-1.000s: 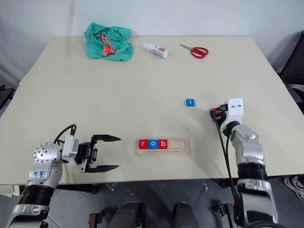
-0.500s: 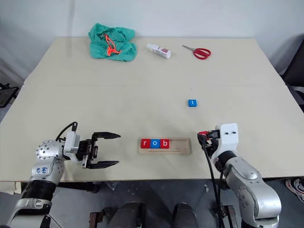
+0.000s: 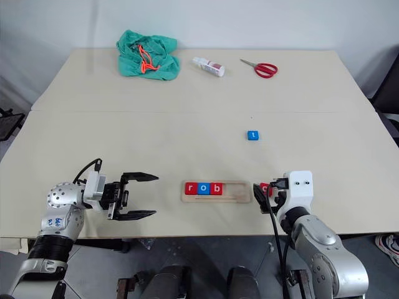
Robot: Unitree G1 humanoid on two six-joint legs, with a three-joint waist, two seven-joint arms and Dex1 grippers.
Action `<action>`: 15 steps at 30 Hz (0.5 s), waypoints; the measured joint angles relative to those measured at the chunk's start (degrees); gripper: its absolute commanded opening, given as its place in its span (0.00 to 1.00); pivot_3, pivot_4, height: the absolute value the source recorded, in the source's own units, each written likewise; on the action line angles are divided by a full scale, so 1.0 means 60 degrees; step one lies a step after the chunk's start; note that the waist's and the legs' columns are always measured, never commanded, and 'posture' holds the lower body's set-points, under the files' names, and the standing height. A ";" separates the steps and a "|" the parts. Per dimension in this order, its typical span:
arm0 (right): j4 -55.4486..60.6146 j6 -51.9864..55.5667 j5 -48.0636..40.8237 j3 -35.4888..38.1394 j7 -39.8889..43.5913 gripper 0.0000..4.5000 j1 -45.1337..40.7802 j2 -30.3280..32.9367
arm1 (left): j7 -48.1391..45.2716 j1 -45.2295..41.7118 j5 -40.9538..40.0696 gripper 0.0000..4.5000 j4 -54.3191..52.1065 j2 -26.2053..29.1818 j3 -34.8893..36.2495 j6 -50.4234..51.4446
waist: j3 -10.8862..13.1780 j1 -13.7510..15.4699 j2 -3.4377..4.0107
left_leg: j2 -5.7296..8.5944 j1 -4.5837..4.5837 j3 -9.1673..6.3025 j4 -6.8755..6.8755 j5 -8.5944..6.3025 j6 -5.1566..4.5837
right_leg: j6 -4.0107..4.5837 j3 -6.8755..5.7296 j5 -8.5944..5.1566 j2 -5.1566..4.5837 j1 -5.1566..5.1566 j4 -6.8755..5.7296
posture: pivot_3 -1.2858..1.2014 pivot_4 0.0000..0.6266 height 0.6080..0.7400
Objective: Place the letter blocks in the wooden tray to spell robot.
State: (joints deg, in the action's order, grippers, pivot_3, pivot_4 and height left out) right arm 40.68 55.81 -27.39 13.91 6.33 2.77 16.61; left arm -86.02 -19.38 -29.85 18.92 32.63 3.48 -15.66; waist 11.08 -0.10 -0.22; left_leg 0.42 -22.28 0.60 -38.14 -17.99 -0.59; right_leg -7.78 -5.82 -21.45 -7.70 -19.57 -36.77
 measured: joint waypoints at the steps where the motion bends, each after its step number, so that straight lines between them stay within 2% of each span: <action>1: 0.0000 -0.0054 -0.0056 0.0003 0.0144 1.00 -0.0007 0.0147 | 0.0000 0.0000 0.0000 1.00 -0.0004 0.0000 0.0000 0.0002 | 0.0000 -0.0002 0.0000 | 0.0001 0.0000 0.0002 0.0000 0.0000 0.0000 | 0.0000 0.0001 0.0000 0.0000 0.0000 0.0002 | 0.52 0.24 1.00; 9: -0.0397 -0.0742 -0.0561 0.0046 0.2624 1.00 -0.0316 0.2535 | 0.0000 -0.0002 -0.0005 1.00 -0.0030 0.0001 0.0000 0.0010 | -0.0001 0.0006 -0.0003 | 0.0001 0.0001 0.0001 -0.0002 -0.0001 -0.0002 | 0.0000 -0.0005 0.0000 0.0000 0.0013 0.0017 | 0.52 0.24 1.00; 12: -0.1337 -0.1353 -0.0554 -0.0255 0.4504 1.00 -0.0613 0.4290 | 0.0001 -0.0005 -0.0008 1.00 -0.0029 0.0001 -0.0007 0.0016 | 0.0000 0.0012 -0.0001 | -0.0001 0.0001 0.0011 -0.0003 0.0000 -0.0005 | 0.0000 -0.0007 0.0000 0.0002 0.0024 0.0049 | 0.52 0.24 1.00; 15: -0.2272 -0.2192 -0.0257 -0.0778 0.5957 1.00 -0.1001 0.5321 | 0.0001 -0.0014 -0.0008 1.00 -0.0039 0.0003 -0.0007 0.0022 | -0.0001 0.0007 -0.0002 | -0.0007 0.0001 0.0012 -0.0002 0.0000 -0.0005 | 0.0000 -0.0013 0.0000 0.0005 0.0025 0.0056 | 0.52 0.24 1.00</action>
State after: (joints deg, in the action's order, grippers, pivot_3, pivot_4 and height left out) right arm 27.05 42.66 -28.93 9.24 42.07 -3.23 48.53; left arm -86.01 -19.46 -29.89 18.69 32.65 3.44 -15.53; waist 11.08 -0.06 -0.23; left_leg 0.37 -22.27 0.67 -38.15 -17.99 -0.62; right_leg -7.78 -5.89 -21.45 -7.67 -19.42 -36.43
